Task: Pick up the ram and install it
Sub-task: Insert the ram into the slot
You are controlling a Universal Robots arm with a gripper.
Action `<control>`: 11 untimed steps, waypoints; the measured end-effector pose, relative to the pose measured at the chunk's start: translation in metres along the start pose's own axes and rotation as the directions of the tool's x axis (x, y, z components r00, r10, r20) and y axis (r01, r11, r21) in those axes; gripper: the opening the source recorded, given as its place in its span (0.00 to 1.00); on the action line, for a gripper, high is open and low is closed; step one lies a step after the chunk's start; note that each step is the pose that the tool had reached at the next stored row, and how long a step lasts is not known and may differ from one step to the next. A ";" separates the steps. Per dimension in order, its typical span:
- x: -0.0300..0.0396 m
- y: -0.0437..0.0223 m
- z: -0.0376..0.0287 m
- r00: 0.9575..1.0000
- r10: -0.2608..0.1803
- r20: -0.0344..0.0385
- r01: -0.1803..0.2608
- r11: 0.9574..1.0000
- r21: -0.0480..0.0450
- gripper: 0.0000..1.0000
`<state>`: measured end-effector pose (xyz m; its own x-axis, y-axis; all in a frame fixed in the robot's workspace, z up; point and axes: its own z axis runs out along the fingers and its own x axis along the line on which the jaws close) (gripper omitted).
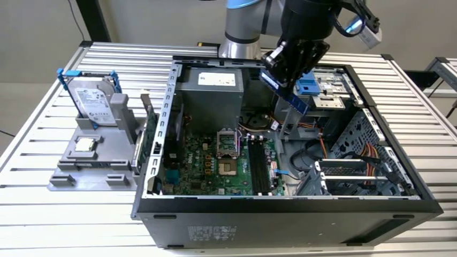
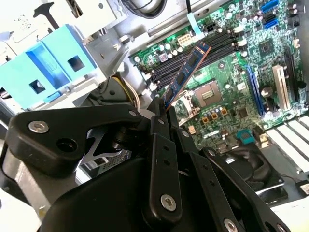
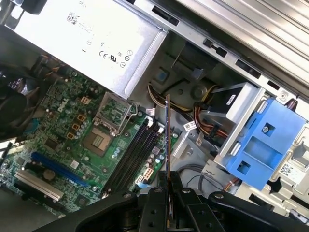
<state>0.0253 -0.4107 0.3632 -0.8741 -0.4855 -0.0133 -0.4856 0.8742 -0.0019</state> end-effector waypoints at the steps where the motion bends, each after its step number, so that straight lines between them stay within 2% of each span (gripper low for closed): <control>1: 0.0000 0.0000 0.0001 1.000 0.009 0.000 -0.009 1.000 0.000 0.00; 6: 0.0000 0.0000 0.0003 0.999 0.054 0.000 -0.054 0.999 0.001 0.00; 11: 0.0000 0.0000 0.0005 0.995 0.099 0.000 -0.099 0.995 0.001 0.00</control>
<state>0.0253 -0.4107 0.3627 -0.9179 -0.3966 -0.0133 -0.3966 0.9180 -0.0019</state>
